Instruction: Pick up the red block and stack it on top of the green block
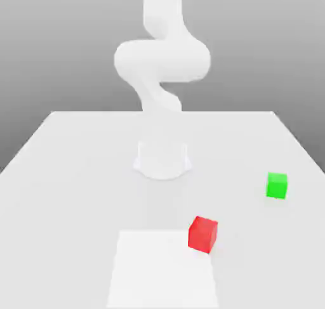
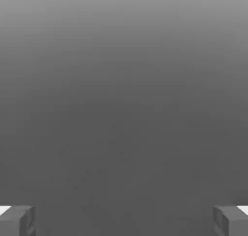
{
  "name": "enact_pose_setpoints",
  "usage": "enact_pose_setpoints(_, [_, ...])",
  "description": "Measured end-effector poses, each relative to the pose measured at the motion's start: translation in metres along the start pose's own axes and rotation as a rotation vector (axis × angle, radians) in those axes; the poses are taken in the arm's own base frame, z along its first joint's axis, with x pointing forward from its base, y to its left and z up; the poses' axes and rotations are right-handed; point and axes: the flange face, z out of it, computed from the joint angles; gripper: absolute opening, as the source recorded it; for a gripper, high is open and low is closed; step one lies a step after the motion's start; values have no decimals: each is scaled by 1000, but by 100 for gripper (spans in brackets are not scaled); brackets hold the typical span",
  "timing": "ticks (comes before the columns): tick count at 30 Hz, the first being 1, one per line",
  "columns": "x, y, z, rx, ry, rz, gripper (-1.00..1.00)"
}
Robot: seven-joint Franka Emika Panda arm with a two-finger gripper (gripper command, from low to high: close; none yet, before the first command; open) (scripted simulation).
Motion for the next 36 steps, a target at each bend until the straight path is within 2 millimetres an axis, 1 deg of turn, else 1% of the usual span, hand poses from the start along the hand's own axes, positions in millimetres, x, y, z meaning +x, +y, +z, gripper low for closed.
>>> enact_pose_setpoints(2, [-17, 5, 52, -30, -74, -98, 0])
enact_pose_setpoints(4, [-39, 11, 100, -56, -147, -195, 0])
enact_pose_setpoints(6, [-65, 21, 144, -79, -221, -294, 0])
enact_pose_setpoints(9, [-112, 40, 202, -108, -333, -446, 0])
enact_pose_setpoints(11, [-147, 57, 236, -124, -412, -552, 0])
enact_pose_setpoints(13, [-186, 78, 266, -139, -495, -663, 0])
enact_pose_setpoints(15, [-228, 104, 291, -151, -585, -783, 0])
enact_pose_setpoints(17, [-272, 135, 312, -161, -680, -908, 0])
enact_pose_setpoints(18, [-286, 146, 320, -162, -707, -945, 0])
enact_pose_setpoints(20, [-302, 158, 335, -163, -727, -974, 0])
enact_pose_setpoints(24, [-321, 176, 361, -164, -734, -978, 0])
enact_pose_setpoints(25, [-325, 180, 366, -164, -735, -978, -100])
enact_pose_setpoints(32, [-326, 181, 366, -165, -736, -977, -100])
enact_pose_setpoints(36, [-310, 166, 345, -164, -736, -979, -100])
